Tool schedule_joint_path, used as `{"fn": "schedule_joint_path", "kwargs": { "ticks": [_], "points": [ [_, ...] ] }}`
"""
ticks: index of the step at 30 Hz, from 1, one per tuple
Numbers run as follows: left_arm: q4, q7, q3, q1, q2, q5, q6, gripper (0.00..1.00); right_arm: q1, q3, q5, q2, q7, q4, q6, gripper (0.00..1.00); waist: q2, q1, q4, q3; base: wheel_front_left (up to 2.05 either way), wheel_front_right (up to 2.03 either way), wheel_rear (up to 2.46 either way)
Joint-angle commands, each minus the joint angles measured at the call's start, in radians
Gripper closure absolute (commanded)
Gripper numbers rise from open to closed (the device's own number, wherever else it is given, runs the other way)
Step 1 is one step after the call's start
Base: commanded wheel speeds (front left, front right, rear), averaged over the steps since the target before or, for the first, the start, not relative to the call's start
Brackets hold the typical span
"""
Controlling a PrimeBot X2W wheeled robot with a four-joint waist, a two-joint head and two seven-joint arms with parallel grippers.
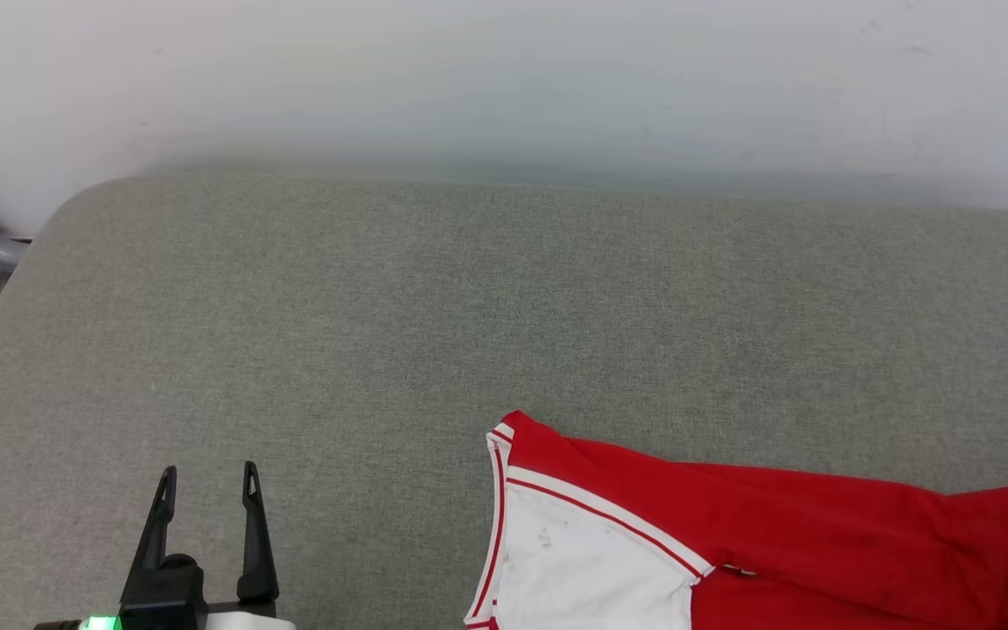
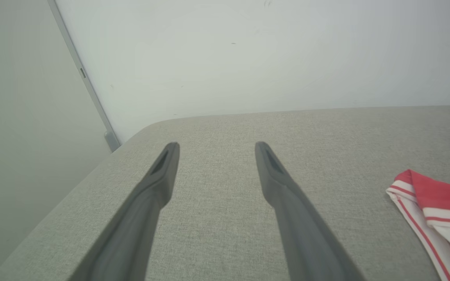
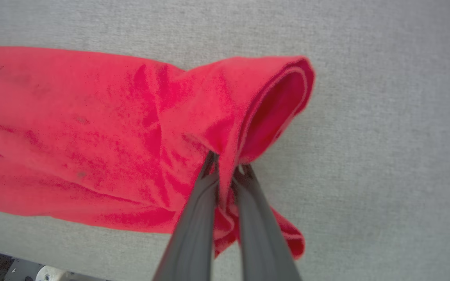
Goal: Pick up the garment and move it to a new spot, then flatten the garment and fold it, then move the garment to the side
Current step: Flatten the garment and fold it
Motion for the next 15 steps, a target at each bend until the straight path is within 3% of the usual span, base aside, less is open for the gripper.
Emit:
{"fn": "schedule_joint_path", "kwargs": {
  "ticks": [1, 9, 15],
  "points": [
    [0.004, -0.003, 0.002, 0.012, 0.0, 0.007, -0.003, 0.0, 0.017, 0.004, 0.011, 0.008, 0.008, -0.031, -0.001, 1.0, 0.0, 0.0, -0.002, -0.005, 0.0, 0.0, 0.0],
    [0.011, -0.003, 0.0, 0.013, -0.001, 0.011, -0.009, 0.0, 0.065, 0.052, 0.083, 0.068, 0.105, -0.324, -0.001, 1.0, 0.0, 0.0, -0.001, -0.016, 0.0, 0.0, 0.0],
    [0.009, -0.003, -0.01, -0.002, 0.004, 0.015, -0.014, 0.0, 0.017, 0.137, 0.074, 0.113, 0.16, -0.446, -0.001, 1.0, 0.0, 0.0, 0.022, -0.005, 0.0, 0.0, 0.0]
  ]
}}
